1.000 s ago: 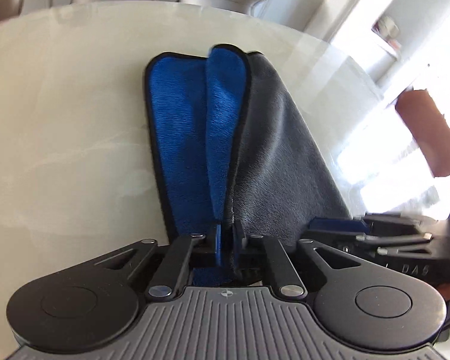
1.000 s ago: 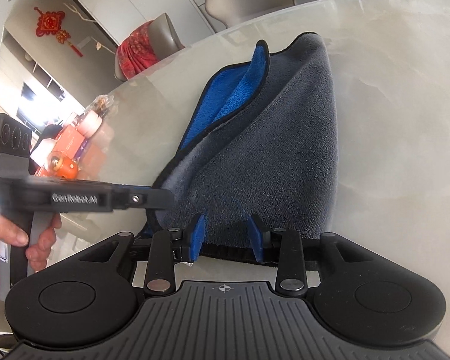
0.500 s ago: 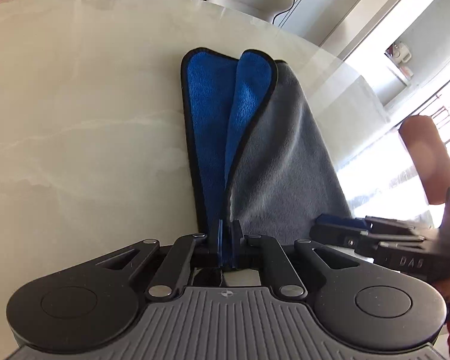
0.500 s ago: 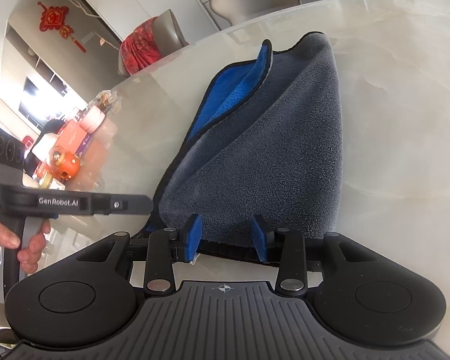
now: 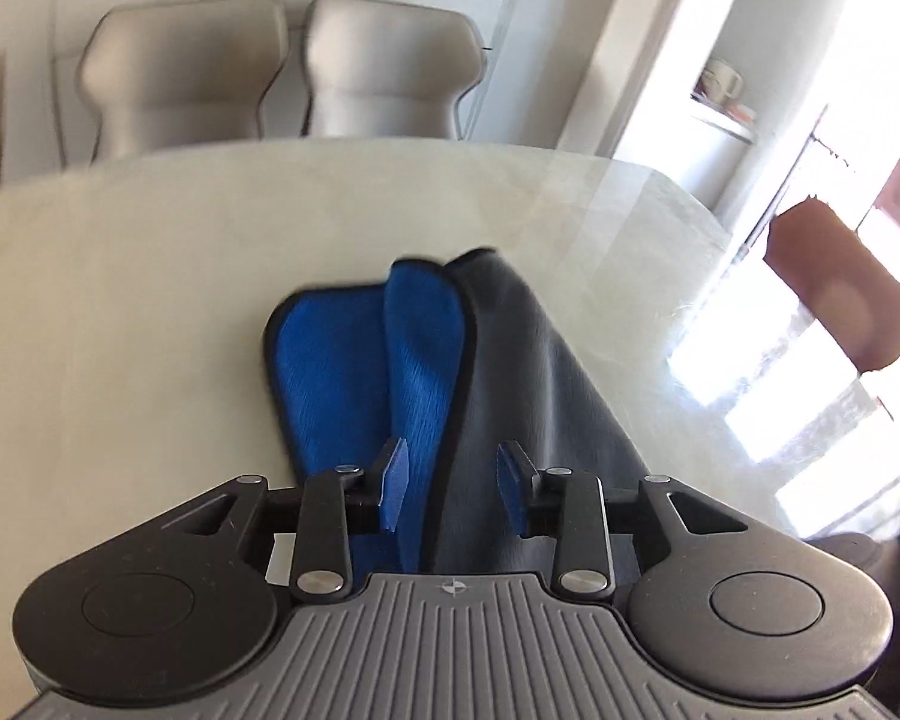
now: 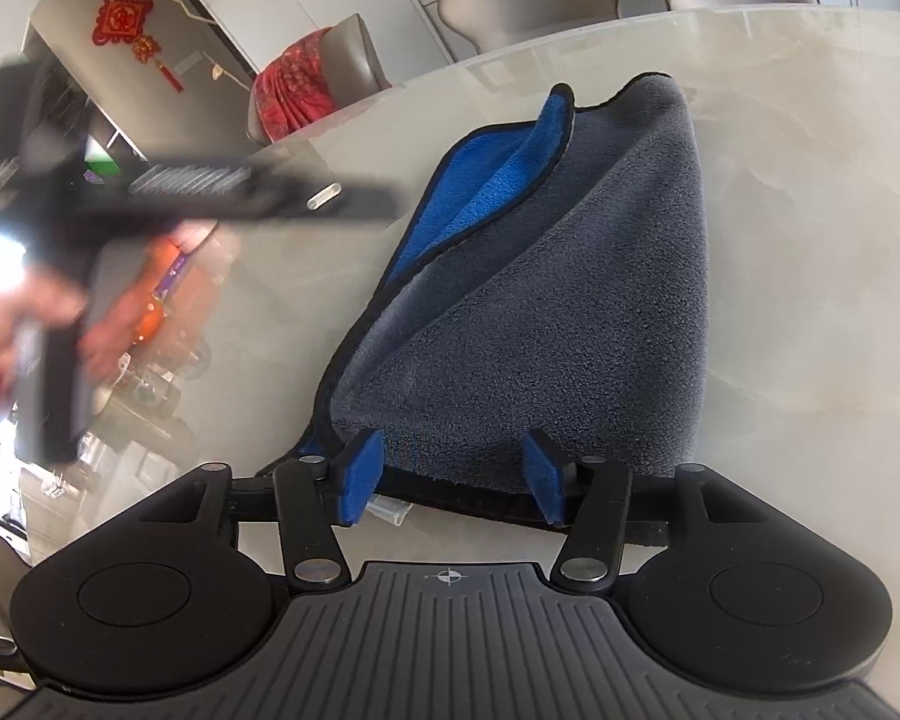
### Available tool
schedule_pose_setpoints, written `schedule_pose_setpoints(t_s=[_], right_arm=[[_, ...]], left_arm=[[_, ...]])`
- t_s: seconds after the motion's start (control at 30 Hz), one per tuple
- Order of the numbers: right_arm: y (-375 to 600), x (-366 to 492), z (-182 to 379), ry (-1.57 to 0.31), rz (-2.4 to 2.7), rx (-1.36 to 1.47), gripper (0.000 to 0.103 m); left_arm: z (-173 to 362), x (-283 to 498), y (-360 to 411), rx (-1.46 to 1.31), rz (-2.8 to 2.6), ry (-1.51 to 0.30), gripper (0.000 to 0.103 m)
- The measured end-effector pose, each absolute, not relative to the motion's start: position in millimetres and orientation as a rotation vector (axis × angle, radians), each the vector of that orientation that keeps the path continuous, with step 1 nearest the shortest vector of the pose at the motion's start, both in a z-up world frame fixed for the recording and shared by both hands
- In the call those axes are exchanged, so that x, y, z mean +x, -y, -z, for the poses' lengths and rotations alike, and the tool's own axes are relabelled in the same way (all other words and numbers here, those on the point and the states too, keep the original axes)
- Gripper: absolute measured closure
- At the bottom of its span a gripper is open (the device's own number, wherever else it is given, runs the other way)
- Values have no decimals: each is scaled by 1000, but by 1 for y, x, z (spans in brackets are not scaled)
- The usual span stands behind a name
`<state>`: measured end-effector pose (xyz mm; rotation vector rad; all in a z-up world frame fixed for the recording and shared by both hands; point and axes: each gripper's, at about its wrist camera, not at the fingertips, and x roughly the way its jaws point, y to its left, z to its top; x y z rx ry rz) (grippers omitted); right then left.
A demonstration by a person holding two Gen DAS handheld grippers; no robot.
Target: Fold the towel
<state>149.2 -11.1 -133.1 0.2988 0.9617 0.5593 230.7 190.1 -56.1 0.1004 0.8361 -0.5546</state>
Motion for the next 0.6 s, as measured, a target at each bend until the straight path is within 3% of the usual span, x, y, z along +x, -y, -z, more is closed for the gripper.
schedule_pose_setpoints(t_s=[0.2, 0.43, 0.6], right_arm=[[14, 149, 135, -956, -568, 320, 48], [19, 149, 138, -946, -582, 354, 47], [21, 150, 138, -943, -587, 359, 47]], left_arm=[[82, 250, -143, 347, 571, -818, 69], [100, 255, -127, 419, 546, -818, 68], [97, 269, -143, 333, 496, -846, 95]])
